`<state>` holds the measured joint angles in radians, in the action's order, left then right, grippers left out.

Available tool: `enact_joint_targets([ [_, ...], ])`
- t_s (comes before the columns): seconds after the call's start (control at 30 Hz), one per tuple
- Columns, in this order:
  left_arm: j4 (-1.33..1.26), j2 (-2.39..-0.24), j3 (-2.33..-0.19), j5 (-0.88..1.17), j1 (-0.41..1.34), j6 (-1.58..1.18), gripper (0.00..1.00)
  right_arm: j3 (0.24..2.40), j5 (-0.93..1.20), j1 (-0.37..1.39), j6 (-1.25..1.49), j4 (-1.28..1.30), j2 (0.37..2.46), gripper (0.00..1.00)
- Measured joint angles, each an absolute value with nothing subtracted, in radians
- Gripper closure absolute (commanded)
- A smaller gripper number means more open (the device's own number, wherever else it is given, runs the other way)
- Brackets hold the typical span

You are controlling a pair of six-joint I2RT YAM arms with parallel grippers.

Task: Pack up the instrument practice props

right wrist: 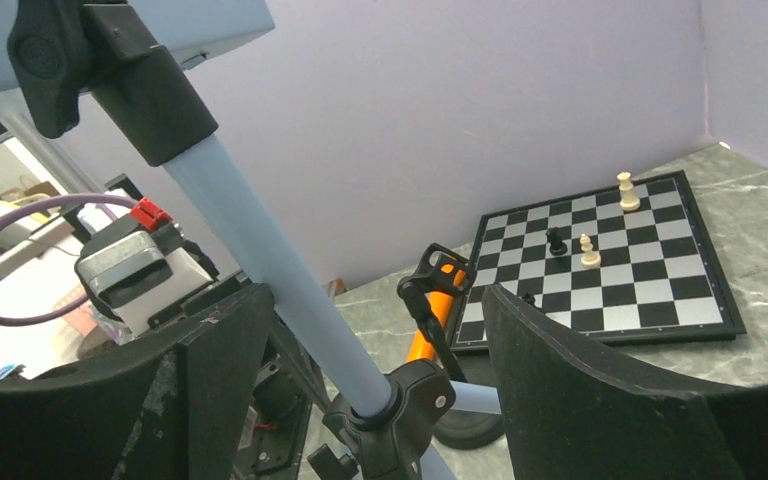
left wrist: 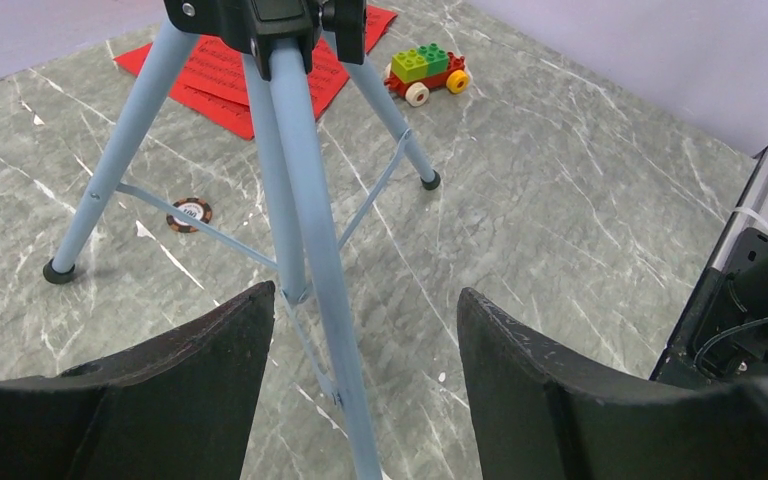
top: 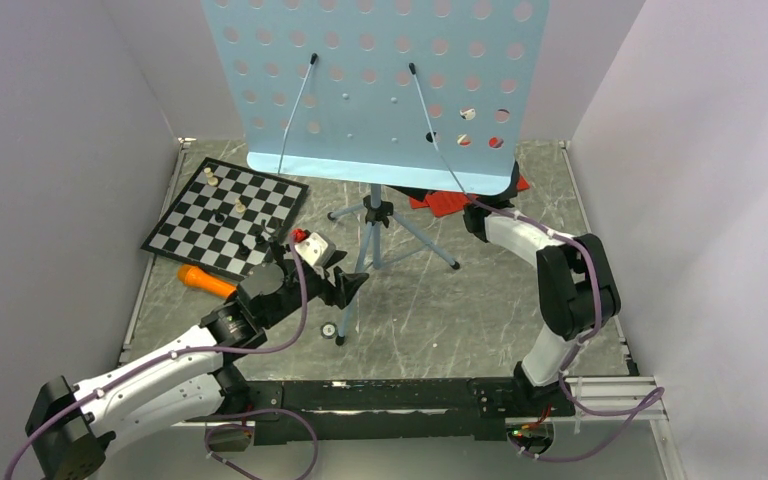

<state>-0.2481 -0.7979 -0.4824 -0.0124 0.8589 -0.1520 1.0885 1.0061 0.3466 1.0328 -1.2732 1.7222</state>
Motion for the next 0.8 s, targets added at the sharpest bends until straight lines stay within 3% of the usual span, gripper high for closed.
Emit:
enact_joint_targets([
  [0.23, -0.24, -0.79, -0.482, -0.012, 0.859, -0.152, 0.3, 1.09, 0.999, 0.357, 0.922, -1.203, 1.682, 0.15],
  [0.6, -0.236, -0.818, -0.483, -0.012, 0.859, -0.156, 0.31, 1.142, 0.941, 0.464, 0.529, -0.84, 1.554, 0.22],
  [0.73, -0.234, -0.822, -0.483, -0.011, 0.859, -0.16, 0.32, 1.148, 0.952, 0.466, 0.523, -0.831, 1.554, 0.33],
  [0.8, -0.232, -0.823, -0.483, -0.01, 0.859, -0.162, 0.32, 1.151, 0.964, 0.468, 0.532, -0.838, 1.558, 0.43],
])
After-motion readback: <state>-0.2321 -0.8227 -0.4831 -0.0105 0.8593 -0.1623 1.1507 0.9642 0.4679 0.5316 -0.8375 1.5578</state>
